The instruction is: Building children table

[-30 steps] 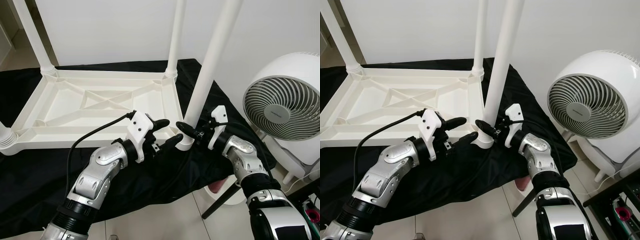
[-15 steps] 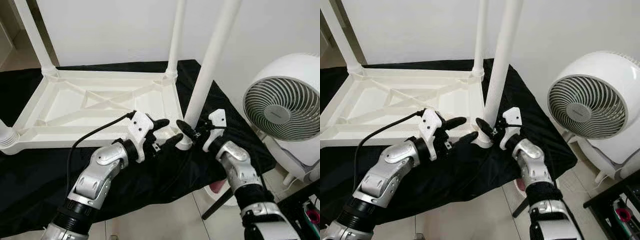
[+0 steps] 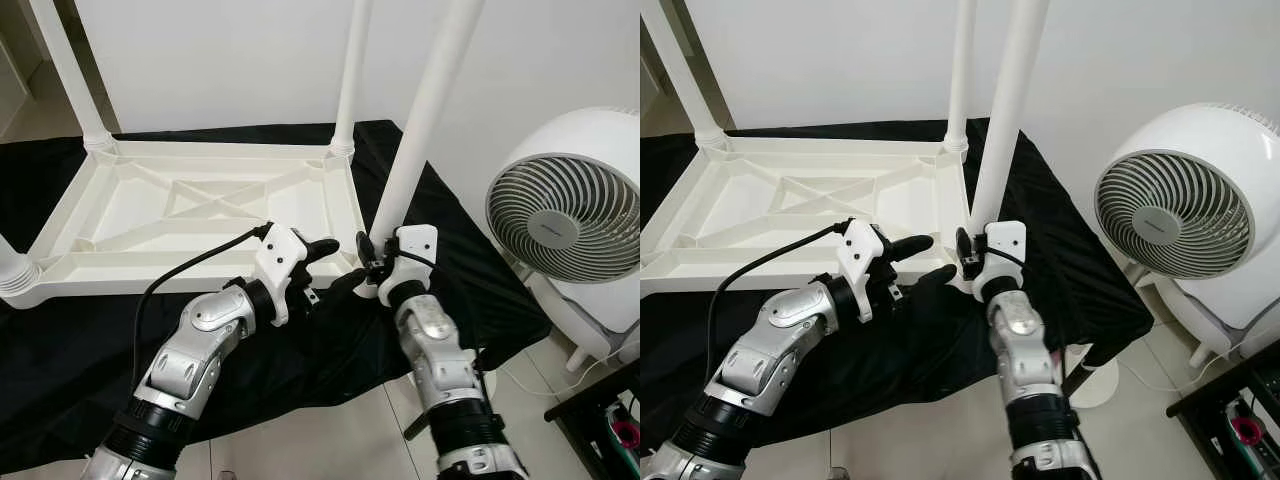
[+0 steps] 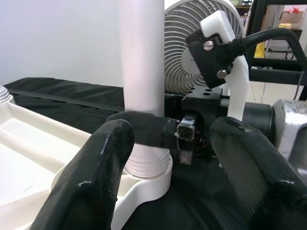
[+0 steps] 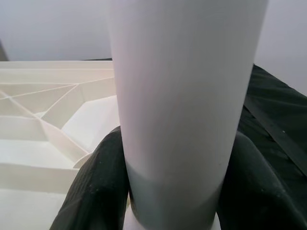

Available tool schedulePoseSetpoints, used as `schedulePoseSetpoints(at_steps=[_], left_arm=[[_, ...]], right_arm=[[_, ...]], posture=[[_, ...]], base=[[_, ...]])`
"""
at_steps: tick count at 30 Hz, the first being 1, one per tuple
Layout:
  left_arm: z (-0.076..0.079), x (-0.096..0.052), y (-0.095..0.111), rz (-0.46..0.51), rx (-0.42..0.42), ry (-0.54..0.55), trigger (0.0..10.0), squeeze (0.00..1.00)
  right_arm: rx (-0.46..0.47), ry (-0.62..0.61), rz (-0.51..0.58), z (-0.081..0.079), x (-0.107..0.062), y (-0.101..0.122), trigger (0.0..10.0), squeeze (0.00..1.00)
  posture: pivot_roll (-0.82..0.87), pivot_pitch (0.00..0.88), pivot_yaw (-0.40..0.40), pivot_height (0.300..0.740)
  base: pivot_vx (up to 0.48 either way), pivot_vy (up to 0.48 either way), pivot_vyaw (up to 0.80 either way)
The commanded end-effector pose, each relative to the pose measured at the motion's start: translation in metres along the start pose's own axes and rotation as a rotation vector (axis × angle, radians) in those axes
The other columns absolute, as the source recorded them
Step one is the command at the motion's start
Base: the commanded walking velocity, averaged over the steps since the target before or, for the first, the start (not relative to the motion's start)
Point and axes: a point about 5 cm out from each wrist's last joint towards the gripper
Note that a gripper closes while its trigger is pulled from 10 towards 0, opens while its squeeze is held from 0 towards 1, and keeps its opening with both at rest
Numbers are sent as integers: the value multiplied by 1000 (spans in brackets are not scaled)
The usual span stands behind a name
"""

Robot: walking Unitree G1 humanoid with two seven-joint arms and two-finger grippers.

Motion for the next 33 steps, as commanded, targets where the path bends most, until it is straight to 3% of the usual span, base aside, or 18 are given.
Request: schedulePoseSetpoints(at_steps=[1, 2, 3, 6, 7, 8, 11, 12, 22, 24, 25, 26, 29, 31, 33], left_arm=[[5, 2, -4, -8, -3, -44, 10000, 0], [5, 2, -3, -7, -3, -46, 10000, 0], [5, 2, -3, -7, -1, -49, 10000, 0], [5, 2, -3, -7, 0, -50, 10000, 0], [5, 2, -3, -7, 1, -48, 10000, 0], [4, 2, -3, -6, 1, -46, 10000, 0], [4, 2, -3, -4, 0, -44, 10000, 0], [5, 2, -3, -3, 0, -42, 10000, 0], [6, 1, -4, -7, -5, -40, 10000, 0], [6, 1, -5, -9, -5, -43, 10000, 0], [7, 1, -5, -10, -4, -47, 10000, 0], [7, 1, -5, -10, -4, -50, 10000, 0], [7, 1, -4, -10, -4, -51, 10000, 0], [6, 2, -3, -8, -1, -54, 10000, 0], [6, 2, -3, -8, -1, -54, 10000, 0]], right_arm=[[34, -41, -39, 3, -5, -7, 0, 0], [34, -51, -42, 6, -5, -7, 0, 0], [26, -55, -44, 9, -4, -6, 1412, 0], [12, -63, -47, 10, -4, -4, 1412, 0], [1, -73, -51, 11, -4, -4, 8627, 0], [-15, -79, -54, 12, -4, -4, 10000, 0], [-31, -101, -57, 17, -3, -3, 10000, 0], [-24, -102, -58, 23, -3, -2, 10000, 1000], [-81, -70, -44, 51, -3, 7, 10000, 1000], [-90, -36, -51, 54, -3, 9, 10000, 1000], [-70, 45, -66, 53, -3, 11, 10000, 1000], [-79, 136, -76, 53, -3, 13, 10000, 0], [-85, 197, -84, 52, -4, 15, 10000, 0], [-109, 374, -124, 50, -6, 14, 10000, 0], [-109, 374, -124, 50, -6, 14, 10000, 0]], posture=[[60, 0, -41, 740], [60, 0, -41, 740], [58, 0, -43, 740], [58, 0, -43, 740], [60, 0, -44, 740], [62, 0, -46, 740], [61, 0, -48, 740], [61, 0, -47, 740], [57, 0, -45, 740], [56, 0, -43, 740], [56, 0, -41, 740], [54, 0, -37, 740], [54, 0, -37, 740], [55, 0, -30, 740], [55, 0, -30, 740]], base=[[0, 0, 0], [0, 0, 0], [0, 0, 0], [0, 0, 0], [0, 0, 0], [0, 0, 0], [0, 0, 0], [0, 0, 0], [0, 0, 0], [0, 0, 0], [0, 0, 0], [0, 0, 0], [0, 0, 0], [0, 0, 0], [0, 0, 0]])
Point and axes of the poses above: a point about 5 cm out from each wrist's last joint towards the gripper, its own x axis pointing out of the wrist towards the gripper, its own y axis along the axis of the wrist's last joint, z = x × y, and after that the axes turned 8 degrees about x, right-handed
